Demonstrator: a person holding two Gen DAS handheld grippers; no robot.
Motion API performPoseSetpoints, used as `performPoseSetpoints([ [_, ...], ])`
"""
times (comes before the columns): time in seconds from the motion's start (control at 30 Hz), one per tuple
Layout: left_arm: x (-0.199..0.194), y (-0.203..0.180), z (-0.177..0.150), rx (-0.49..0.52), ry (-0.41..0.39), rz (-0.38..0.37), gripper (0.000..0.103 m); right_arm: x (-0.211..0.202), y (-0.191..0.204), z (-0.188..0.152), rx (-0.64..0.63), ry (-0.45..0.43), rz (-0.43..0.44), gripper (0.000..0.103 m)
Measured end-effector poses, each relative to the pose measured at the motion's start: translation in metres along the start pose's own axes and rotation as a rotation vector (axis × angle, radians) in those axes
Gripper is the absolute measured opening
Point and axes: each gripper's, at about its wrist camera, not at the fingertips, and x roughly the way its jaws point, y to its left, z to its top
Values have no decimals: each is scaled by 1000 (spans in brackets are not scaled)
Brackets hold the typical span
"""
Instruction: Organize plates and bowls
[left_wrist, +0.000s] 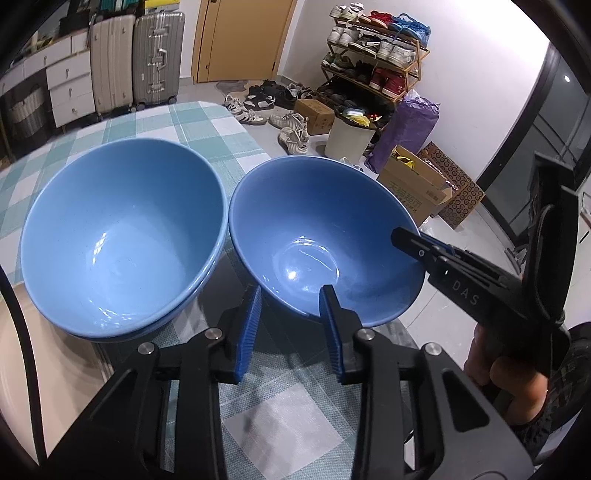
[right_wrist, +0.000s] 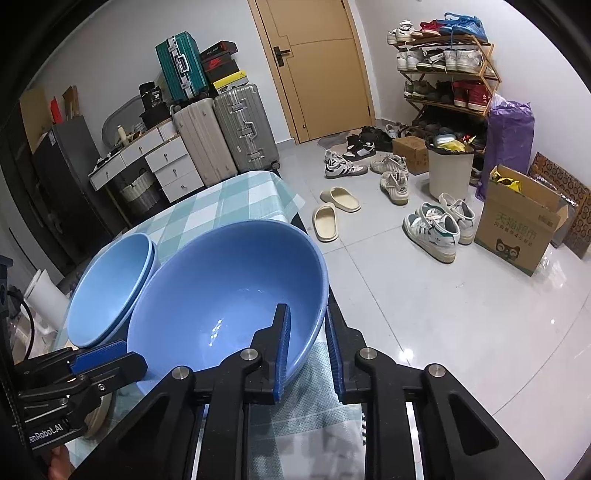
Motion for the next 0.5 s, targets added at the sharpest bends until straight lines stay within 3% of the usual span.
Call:
performPoseSetpoints([
  [0.23, 8, 12, 7, -25, 5, 11, 29, 2, -1, 1, -2, -3, -3, 19],
  [0.5, 11, 7, 9, 16, -12, 49, 29, 1, 2, 0, -16, -9, -10, 19],
])
